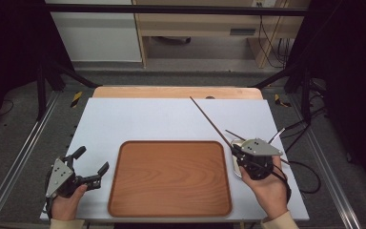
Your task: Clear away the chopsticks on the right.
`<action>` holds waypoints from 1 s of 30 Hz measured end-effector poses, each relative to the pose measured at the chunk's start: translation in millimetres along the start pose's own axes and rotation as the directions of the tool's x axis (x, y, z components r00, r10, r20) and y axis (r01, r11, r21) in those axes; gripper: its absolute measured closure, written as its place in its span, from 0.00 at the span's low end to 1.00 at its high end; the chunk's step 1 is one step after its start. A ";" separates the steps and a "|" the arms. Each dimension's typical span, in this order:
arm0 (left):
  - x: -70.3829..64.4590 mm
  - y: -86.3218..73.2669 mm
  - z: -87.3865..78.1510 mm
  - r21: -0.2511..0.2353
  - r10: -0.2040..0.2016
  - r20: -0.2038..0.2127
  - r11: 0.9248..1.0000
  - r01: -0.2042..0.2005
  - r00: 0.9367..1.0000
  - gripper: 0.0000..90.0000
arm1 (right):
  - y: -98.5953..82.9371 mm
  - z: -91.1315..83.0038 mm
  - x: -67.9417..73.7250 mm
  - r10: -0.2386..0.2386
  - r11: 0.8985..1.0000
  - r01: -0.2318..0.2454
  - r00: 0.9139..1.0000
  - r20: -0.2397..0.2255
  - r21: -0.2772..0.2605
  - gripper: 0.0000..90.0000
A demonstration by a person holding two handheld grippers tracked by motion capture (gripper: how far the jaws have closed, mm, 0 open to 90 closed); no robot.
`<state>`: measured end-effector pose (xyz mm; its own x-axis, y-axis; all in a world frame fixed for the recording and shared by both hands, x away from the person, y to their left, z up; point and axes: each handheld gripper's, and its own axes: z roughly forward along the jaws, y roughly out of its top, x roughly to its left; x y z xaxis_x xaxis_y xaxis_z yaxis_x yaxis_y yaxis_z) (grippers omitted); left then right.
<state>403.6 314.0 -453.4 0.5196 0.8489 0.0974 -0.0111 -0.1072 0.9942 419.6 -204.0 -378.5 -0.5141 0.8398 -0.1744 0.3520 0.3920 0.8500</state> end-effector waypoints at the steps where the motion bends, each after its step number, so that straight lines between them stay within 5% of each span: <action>1: -0.3 -0.1 0.0 0.001 0.000 0.000 1.000 0.000 1.000 0.03 | -1.4 1.0 1.7 0.003 1.000 -0.003 1.000 -0.003 0.003 0.94; 11: 0.0 -1.5 0.4 -0.003 -0.019 -0.004 1.000 0.019 1.000 0.03 | -15.2 4.6 22.4 0.030 0.999 -0.029 0.999 -0.038 0.024 0.94; 14: -3.4 0.1 1.6 0.012 0.027 -0.003 1.000 -0.027 1.000 0.03 | -17.7 5.7 28.4 0.032 0.999 -0.031 0.998 -0.049 0.034 0.94; 30: -6.2 -0.4 2.3 0.013 0.020 0.003 1.000 -0.020 1.000 0.03 | -43.6 8.3 53.7 0.068 0.995 -0.061 0.992 -0.109 0.074 0.94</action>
<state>402.4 307.6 -454.5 0.5214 0.8453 0.1169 -0.0107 -0.1306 0.9914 383.1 -172.9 -429.0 -0.5708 0.8189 -0.0609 0.4391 0.3670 0.8201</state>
